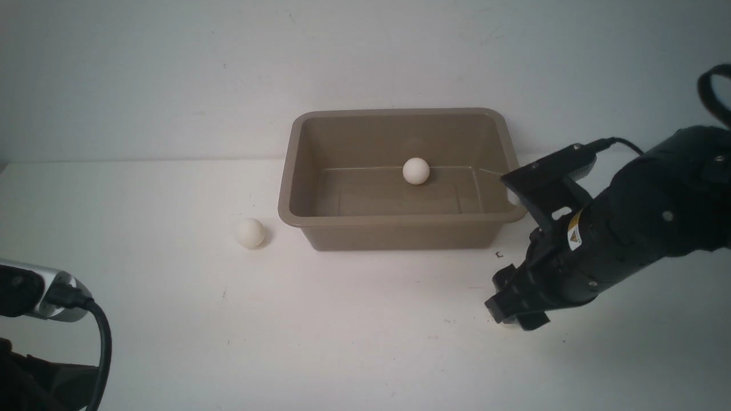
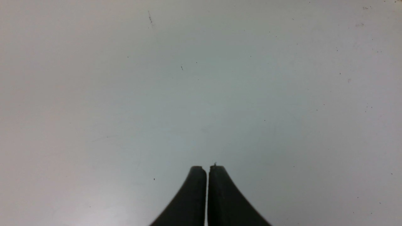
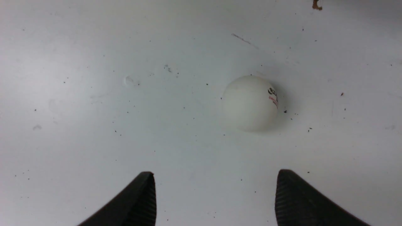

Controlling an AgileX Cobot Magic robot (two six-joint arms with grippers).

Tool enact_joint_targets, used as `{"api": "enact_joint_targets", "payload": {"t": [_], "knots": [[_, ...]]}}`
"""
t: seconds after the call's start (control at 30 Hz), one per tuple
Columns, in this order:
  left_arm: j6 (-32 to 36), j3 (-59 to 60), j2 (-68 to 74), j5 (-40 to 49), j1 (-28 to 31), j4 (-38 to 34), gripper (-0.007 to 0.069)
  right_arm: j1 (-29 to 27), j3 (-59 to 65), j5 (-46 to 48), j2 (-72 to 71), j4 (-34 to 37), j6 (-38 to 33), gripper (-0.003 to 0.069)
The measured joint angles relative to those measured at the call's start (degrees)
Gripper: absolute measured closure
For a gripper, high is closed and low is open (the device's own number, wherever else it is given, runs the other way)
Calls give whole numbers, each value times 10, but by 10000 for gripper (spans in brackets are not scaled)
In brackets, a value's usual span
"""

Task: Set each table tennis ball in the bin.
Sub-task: Use the right arm to clamp the table tennis ball closest to it

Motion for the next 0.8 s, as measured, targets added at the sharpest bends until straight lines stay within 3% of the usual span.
{"api": "enact_joint_targets", "payload": {"t": [0.47, 0.8], "knots": [[0, 0, 0, 12, 0, 1, 628, -2, 0, -76, 86, -64, 19, 195], [0, 0, 0, 13, 0, 1, 628, -37, 1, -106, 112, -67, 18, 195]]}}
